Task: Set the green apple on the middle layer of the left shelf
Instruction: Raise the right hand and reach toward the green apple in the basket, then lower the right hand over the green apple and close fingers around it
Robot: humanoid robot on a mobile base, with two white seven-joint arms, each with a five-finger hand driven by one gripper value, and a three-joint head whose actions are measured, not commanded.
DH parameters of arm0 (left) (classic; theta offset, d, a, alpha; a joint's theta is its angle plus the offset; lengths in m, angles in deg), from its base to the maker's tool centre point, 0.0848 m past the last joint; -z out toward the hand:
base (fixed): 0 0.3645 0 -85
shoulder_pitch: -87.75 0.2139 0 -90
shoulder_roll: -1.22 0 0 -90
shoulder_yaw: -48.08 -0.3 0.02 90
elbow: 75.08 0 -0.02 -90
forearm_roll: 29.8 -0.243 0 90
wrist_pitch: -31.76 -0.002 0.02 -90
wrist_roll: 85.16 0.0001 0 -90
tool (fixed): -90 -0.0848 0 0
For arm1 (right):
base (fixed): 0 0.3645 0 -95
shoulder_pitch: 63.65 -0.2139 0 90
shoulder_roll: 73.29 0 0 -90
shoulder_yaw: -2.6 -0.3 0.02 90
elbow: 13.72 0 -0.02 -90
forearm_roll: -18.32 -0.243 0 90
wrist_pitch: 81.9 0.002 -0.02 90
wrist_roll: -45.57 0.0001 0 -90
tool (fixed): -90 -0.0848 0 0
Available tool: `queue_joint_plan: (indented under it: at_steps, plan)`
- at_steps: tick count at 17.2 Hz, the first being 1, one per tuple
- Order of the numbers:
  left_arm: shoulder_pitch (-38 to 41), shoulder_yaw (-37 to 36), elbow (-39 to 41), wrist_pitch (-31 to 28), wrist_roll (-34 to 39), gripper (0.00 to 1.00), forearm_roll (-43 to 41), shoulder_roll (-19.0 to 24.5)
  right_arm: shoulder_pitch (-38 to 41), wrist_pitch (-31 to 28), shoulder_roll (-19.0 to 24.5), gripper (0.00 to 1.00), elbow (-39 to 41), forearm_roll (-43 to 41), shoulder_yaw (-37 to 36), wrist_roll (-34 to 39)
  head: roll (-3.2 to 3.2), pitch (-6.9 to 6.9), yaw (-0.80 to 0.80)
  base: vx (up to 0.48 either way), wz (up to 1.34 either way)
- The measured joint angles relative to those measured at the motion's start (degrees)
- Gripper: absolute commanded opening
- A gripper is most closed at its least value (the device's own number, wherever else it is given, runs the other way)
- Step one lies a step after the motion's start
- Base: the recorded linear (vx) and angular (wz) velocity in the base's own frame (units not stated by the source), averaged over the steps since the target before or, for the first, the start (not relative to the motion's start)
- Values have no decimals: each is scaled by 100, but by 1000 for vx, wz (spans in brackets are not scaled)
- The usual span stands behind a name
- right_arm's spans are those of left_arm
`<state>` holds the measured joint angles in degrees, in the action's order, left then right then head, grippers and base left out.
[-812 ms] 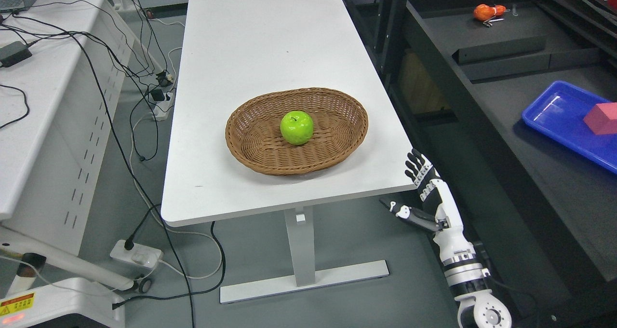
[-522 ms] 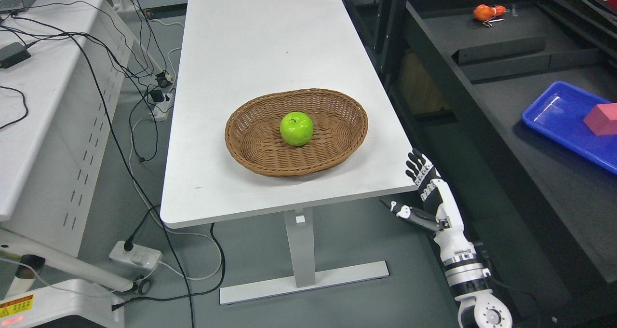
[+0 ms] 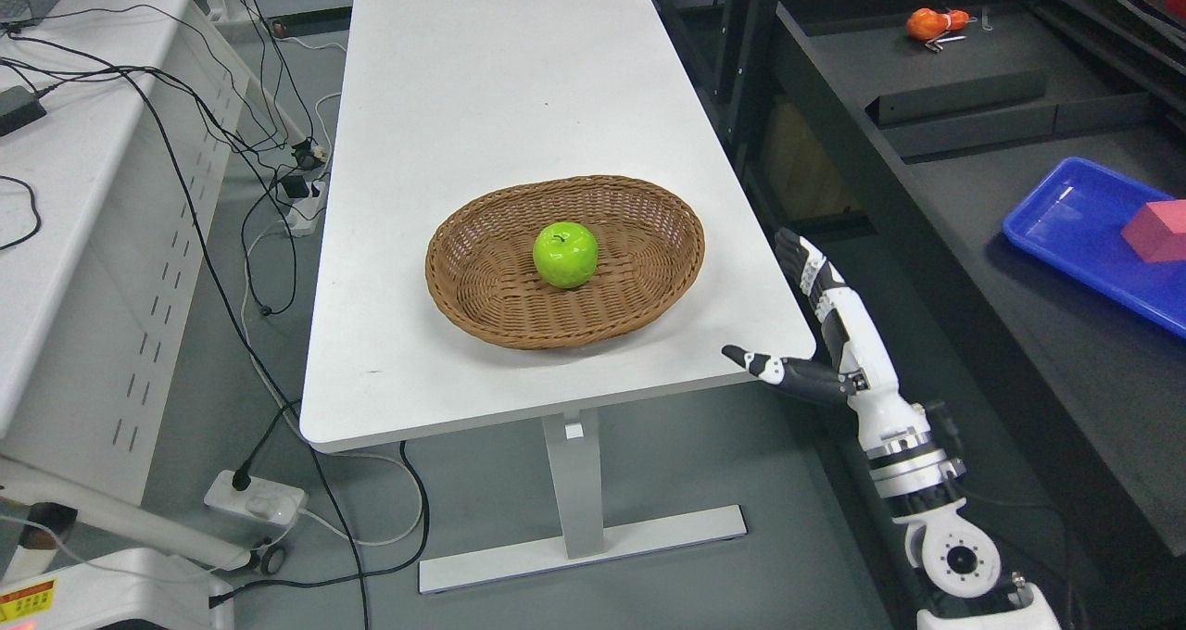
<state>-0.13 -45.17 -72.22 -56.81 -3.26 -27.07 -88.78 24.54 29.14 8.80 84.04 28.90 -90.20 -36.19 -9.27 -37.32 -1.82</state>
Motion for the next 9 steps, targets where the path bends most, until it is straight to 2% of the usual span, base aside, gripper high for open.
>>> queue_joint_plan:
  at_steps: [4,9]
  plan:
    - [-1,0,0,-1,0,100,0,0,-779,125,-581,100,2,691,520,355,0,0,0,120,-39]
    - [-1,0,1,-1,0,100,0,0,-1278,-4,-901,100,0,1503,1288,630,0,0,0,174,12]
